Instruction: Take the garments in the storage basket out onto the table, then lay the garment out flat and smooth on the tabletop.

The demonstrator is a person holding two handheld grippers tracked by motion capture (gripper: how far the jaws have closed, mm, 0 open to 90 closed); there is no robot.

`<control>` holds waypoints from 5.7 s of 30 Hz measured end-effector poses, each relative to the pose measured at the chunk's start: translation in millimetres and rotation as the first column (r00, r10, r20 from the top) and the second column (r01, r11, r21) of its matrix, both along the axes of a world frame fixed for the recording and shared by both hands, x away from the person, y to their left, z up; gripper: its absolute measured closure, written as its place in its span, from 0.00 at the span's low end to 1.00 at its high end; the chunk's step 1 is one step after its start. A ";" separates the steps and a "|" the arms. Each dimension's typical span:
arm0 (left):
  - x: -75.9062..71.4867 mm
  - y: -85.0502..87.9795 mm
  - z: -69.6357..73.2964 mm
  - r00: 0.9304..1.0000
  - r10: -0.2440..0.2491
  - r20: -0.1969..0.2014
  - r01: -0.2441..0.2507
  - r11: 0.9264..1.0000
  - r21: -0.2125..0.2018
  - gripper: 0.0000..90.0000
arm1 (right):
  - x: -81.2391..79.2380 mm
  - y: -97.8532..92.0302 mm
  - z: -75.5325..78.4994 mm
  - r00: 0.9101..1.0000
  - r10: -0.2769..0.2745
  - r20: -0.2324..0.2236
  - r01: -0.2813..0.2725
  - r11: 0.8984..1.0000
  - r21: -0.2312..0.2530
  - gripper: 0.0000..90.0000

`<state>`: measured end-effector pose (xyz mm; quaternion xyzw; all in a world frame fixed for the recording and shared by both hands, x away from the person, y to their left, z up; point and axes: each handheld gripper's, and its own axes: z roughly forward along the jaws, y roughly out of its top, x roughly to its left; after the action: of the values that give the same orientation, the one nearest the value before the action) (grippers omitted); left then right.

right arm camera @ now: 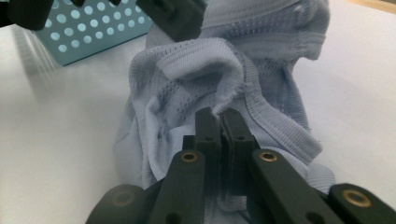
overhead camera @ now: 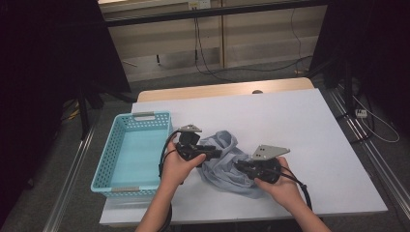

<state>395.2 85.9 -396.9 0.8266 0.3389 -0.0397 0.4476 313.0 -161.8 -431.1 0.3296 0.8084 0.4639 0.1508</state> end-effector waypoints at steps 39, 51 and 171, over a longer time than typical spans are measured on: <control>17.7 -21.6 36.9 1.000 -0.003 0.023 0.004 0.999 -0.046 0.98 | 5.5 -14.7 14.5 1.000 -0.006 0.016 0.006 1.000 -0.002 0.97; 26.2 4.6 65.3 0.998 0.044 0.041 -0.039 0.992 -0.122 0.98 | 19.3 -74.2 66.2 0.977 -0.174 0.121 0.172 0.985 0.026 0.98; 20.1 -1.0 -16.6 0.974 0.151 0.169 -0.164 0.985 0.060 0.17 | 6.1 -120.6 -9.3 0.907 -0.416 0.068 0.416 0.909 0.011 0.23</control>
<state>415.4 84.9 -413.5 0.8134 0.3665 0.0766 0.4452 319.1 -282.4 -440.5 0.4779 0.7149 0.4304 0.2745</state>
